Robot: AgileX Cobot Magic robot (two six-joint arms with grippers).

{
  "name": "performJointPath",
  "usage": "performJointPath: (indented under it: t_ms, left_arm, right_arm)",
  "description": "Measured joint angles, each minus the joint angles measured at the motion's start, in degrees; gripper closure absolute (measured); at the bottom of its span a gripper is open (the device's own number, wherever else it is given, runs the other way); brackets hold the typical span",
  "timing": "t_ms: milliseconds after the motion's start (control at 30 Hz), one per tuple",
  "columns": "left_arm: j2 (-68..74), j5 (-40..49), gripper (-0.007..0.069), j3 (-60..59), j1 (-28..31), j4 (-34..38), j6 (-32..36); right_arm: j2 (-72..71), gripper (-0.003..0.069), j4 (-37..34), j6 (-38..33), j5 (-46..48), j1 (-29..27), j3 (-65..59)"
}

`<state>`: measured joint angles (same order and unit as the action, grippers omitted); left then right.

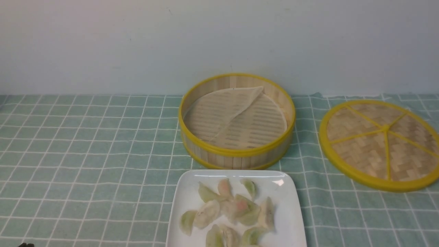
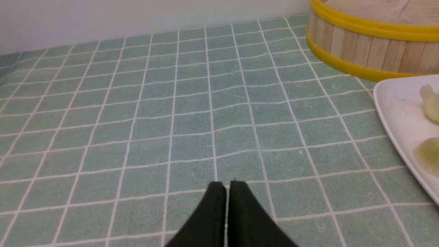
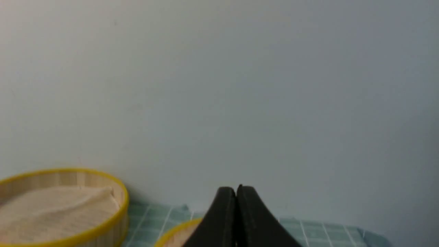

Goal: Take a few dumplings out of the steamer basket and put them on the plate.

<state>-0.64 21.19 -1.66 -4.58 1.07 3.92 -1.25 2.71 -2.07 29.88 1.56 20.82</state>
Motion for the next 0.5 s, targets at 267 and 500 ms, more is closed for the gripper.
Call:
performJointPath:
  t_ms: [267,500]
  left_arm:
    - [0.00,0.00,0.0631,0.00,0.02,0.00,0.00]
    - [0.00,0.16,0.0631,0.00,0.02,0.00,0.00]
  right_arm:
    - [0.18,0.0672,0.24,0.16,-10.01,0.00,-22.27]
    - [0.24,0.0672,0.02,1.47,-8.06,0.00,-22.10]
